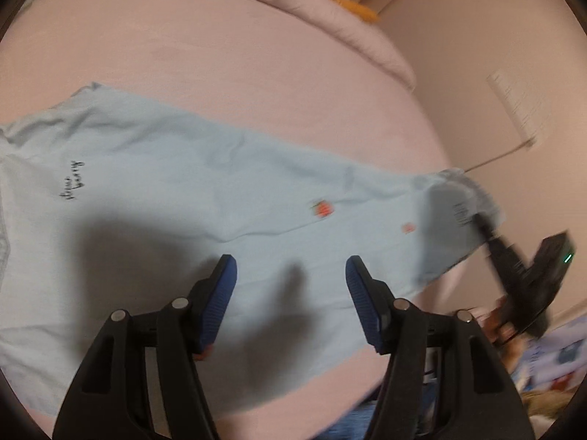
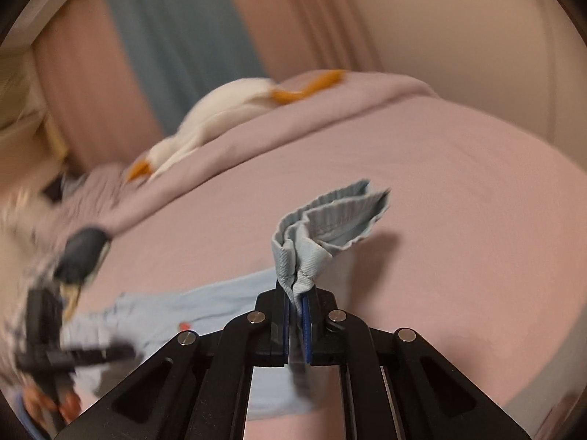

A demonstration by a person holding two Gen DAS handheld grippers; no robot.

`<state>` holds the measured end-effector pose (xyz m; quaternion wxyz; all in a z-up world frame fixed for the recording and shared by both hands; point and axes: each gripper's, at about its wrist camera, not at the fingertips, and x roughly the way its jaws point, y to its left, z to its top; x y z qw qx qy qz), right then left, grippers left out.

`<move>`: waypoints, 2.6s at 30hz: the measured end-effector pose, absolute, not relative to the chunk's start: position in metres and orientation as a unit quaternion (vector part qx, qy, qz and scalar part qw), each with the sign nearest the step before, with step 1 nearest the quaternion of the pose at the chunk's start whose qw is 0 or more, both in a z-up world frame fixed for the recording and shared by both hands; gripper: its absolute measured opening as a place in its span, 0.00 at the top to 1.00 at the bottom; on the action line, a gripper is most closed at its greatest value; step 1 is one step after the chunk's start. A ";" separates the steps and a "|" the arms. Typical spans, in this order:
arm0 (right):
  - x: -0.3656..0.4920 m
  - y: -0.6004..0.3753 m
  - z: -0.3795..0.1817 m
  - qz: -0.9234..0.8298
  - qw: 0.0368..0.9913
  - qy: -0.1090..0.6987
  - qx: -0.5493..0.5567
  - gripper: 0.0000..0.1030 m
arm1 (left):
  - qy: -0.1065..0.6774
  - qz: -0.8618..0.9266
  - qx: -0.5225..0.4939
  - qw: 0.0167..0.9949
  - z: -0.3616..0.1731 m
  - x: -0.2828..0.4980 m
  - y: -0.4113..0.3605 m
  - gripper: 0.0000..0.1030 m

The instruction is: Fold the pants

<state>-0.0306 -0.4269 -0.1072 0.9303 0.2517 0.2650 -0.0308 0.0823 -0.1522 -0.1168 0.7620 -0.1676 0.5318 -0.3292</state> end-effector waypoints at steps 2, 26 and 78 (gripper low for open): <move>-0.022 -0.398 -0.102 -0.005 0.939 0.269 0.215 0.92 | 0.528 -0.347 -0.194 0.751 -0.112 0.083 -0.153 0.31; -0.011 -0.241 -0.118 0.155 0.940 0.304 0.027 0.92 | 0.513 -0.372 -0.287 0.718 -0.116 0.114 -0.154 0.87; 0.114 -0.180 -0.138 0.246 0.848 0.464 0.074 0.78 | 0.507 -0.221 -0.141 0.821 -0.151 0.082 -0.075 0.98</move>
